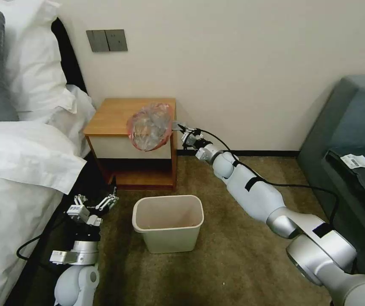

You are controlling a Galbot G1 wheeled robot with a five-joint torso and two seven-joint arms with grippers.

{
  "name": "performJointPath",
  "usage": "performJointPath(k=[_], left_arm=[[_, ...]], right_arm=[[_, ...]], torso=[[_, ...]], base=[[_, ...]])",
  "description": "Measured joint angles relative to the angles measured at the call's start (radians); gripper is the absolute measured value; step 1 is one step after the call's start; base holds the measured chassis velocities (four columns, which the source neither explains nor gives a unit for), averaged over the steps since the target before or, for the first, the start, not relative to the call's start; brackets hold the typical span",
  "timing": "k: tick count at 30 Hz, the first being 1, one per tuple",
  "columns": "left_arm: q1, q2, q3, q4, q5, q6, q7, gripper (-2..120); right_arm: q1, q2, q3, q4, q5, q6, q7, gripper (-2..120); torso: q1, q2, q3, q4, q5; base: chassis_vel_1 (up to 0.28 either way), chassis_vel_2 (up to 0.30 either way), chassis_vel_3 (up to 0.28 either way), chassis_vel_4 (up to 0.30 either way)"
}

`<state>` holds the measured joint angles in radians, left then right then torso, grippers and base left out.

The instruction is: Pick up the garbage bag from the table and place it over the trash can.

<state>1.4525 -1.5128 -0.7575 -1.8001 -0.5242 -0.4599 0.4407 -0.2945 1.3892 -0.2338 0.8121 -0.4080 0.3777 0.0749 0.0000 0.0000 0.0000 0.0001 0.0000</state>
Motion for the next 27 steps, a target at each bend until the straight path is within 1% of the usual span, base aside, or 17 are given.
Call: performJointPath(k=[3,5,6,7,9,10,12,13,16,17,21,22,25,27], left_arm=[[0.001,0.001,-0.002,0.002,-0.001,-0.001,0.000,98],[0.005,0.002,-0.005,0.004,-0.001,-0.001,0.000,98],[0.009,0.004,-0.009,0.003,-0.003,-0.001,-0.001,98],[0.009,0.004,-0.009,0.003,-0.003,-0.001,-0.001,98],[0.015,0.010,-0.015,-0.002,-0.012,-0.002,-0.003,98],[0.015,0.010,-0.015,-0.002,-0.012,-0.002,-0.003,98],[0.016,0.016,-0.025,-0.006,-0.020,-0.002,-0.006,98],[0.016,0.016,-0.025,-0.006,-0.020,-0.002,-0.006,98],[0.014,0.018,-0.032,-0.017,-0.027,-0.002,-0.012,98],[0.014,0.018,-0.032,-0.017,-0.027,-0.002,-0.012,98],[0.016,0.019,-0.034,-0.033,-0.030,0.000,-0.013,98],[0.016,0.019,-0.034,-0.033,-0.030,0.000,-0.013,98],[0.018,0.018,-0.031,-0.034,-0.030,0.000,-0.013,98],[0.020,0.018,-0.029,-0.033,-0.030,0.000,-0.012,98]], right_arm=[[-0.022,-0.006,0.001,0.026,0.002,-0.004,0.008,0],[-0.048,-0.015,0.002,0.060,0.017,-0.015,0.017,0],[-0.071,-0.029,0.003,0.100,0.025,-0.022,0.023,0],[-0.071,-0.029,0.003,0.100,0.025,-0.022,0.023,0],[-0.116,-0.057,0.004,0.178,0.029,-0.032,0.025,0],[-0.116,-0.057,0.004,0.178,0.029,-0.032,0.025,0],[-0.170,-0.082,0.003,0.268,0.030,-0.044,0.027,0],[-0.170,-0.082,0.003,0.268,0.030,-0.044,0.027,0],[-0.251,-0.103,0.001,0.387,0.028,-0.065,0.027,0],[-0.251,-0.103,0.001,0.387,0.028,-0.065,0.027,0],[-0.354,-0.123,0.000,0.523,0.011,-0.091,0.027,0],[-0.354,-0.123,0.000,0.523,0.011,-0.091,0.027,0],[-0.441,-0.140,0.001,0.603,-0.005,-0.103,0.020,0],[-0.469,-0.146,0.001,0.628,-0.012,-0.106,0.018,0]], torso=[[0.000,0.000,0.000,-0.0002,0.0000],[0.000,0.000,0.000,0.0001,0.0001],[0.000,0.000,0.000,0.0001,0.0000],[0.000,0.000,0.000,0.0001,0.0000],[0.000,0.000,0.000,-0.0002,0.0001],[0.000,0.000,0.000,-0.0002,0.0001],[0.000,0.000,0.000,-0.0002,-0.0001],[0.000,0.000,0.000,-0.0002,-0.0001],[0.000,0.000,0.000,-0.0001,0.0000],[0.000,0.000,0.000,-0.0001,0.0000],[0.000,0.000,0.000,0.0000,0.0000],[0.000,0.000,0.000,0.0000,0.0000],[0.000,0.000,0.000,-0.0001,0.0000],[0.000,0.000,0.000,-0.0001,0.0001]], base=[[0.000,0.000,0.000,0.000],[0.000,0.000,0.000,0.000],[0.000,0.000,0.000,0.000],[0.000,0.000,0.000,0.000],[0.000,0.000,0.000,0.000],[0.000,0.000,0.000,0.000],[0.000,0.000,0.000,0.000],[0.000,0.000,0.000,0.000],[0.000,0.000,0.000,0.000],[0.000,0.000,0.000,0.000],[0.000,0.000,0.000,0.000],[0.000,0.000,0.000,0.000],[0.000,0.000,0.000,0.000],[0.000,0.000,0.000,0.000]])
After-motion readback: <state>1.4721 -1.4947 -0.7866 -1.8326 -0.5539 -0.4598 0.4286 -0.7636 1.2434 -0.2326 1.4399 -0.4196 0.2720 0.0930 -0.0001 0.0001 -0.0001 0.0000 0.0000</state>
